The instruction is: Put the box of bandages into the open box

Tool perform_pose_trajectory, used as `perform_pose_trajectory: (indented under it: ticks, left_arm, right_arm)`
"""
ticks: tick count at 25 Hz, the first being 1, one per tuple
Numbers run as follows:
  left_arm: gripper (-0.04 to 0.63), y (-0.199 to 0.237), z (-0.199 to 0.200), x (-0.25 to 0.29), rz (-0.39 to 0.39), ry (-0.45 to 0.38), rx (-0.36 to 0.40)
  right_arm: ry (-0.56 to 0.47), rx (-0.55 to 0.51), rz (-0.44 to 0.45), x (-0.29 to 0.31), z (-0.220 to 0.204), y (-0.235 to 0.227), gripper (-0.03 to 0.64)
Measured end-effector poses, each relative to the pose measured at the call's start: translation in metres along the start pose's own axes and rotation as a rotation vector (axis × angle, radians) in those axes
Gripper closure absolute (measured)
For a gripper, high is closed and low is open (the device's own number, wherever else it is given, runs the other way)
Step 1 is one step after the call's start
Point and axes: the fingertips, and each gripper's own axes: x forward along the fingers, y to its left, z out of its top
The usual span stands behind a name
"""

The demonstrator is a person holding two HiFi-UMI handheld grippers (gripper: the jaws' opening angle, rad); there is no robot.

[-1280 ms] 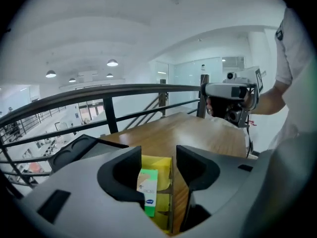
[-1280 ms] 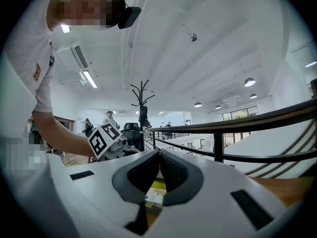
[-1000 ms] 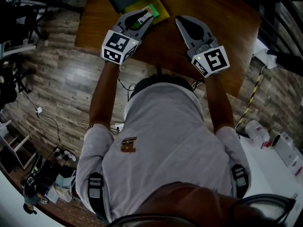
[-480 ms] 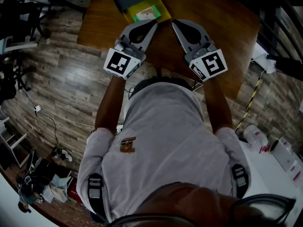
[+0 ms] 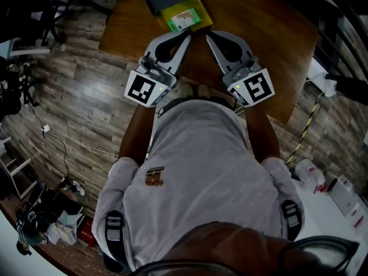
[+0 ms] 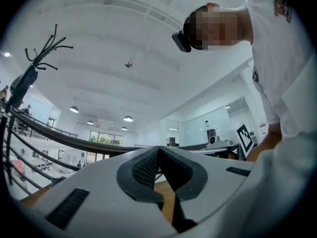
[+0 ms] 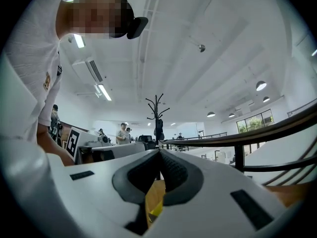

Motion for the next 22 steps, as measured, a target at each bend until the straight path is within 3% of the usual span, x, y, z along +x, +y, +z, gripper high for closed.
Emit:
perform_pose_trajectory:
  ticks: [22]
  left_arm:
    - [0.575,-0.016,0.01,-0.03,-0.004,-0.038,-0.011]
  right_arm:
    - [-0.002,0.002,0.034,-0.007,0.003,0.043,0.584]
